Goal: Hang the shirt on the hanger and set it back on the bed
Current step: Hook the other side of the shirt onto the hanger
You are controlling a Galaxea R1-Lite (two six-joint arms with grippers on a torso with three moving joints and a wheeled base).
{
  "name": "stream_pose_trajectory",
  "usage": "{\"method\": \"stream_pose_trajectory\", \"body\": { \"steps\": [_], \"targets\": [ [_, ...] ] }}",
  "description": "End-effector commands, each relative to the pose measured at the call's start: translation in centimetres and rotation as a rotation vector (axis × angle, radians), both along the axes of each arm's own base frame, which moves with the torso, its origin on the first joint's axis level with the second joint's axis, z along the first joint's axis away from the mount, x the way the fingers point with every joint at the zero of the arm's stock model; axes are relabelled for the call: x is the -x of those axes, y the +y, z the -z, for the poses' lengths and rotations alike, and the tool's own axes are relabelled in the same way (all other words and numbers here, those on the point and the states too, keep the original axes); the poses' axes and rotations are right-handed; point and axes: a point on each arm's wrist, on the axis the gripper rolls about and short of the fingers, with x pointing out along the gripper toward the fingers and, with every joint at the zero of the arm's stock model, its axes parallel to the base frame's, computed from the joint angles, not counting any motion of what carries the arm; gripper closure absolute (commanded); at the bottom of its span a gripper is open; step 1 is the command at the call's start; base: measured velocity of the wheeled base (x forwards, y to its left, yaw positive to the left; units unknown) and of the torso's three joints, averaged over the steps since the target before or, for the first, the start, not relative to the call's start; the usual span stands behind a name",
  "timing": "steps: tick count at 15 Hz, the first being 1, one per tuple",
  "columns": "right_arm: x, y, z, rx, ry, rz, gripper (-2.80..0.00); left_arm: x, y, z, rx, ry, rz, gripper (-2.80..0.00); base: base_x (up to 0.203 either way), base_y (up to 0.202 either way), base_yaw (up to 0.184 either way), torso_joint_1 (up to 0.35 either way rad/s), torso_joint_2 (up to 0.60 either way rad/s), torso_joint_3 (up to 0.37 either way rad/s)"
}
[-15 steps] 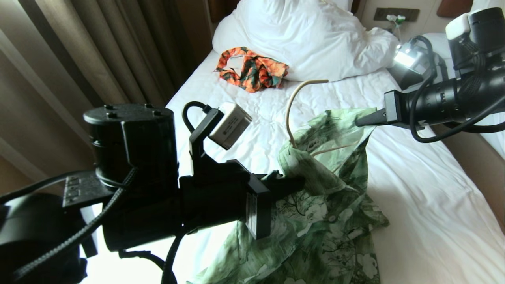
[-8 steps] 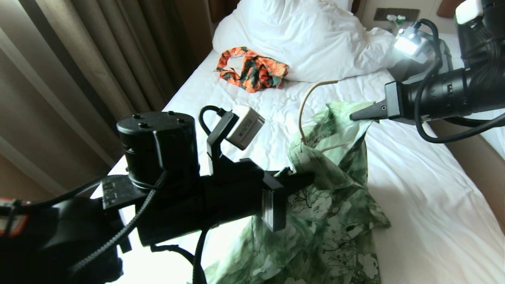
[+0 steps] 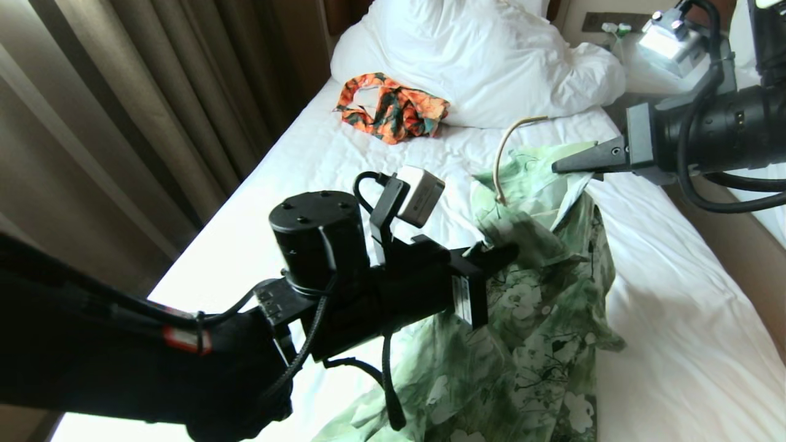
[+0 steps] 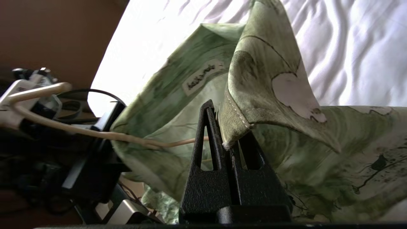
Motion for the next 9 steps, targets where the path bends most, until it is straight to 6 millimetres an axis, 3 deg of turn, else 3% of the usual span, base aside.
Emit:
{"method": "stream_pose_trajectory", "body": {
  "steps": [1,9],
  "targets": [
    [0.7,-0.1,-0.5,-0.013,-0.011,-0.018,0.00,-0.9,-1.0,1.1,-0.002,0.017,0.001,0.00,0.000,0.000,0.000,0.000,0.00,0.000],
    [3.6,1.3,-1.7,-0.029,-0.051,-0.112,0.00,-1.1,-1.2,-0.1,0.092,-0.011,-0.008,0.00,0.000,0.000,0.000,0.000,0.00,0.000]
  ]
}}
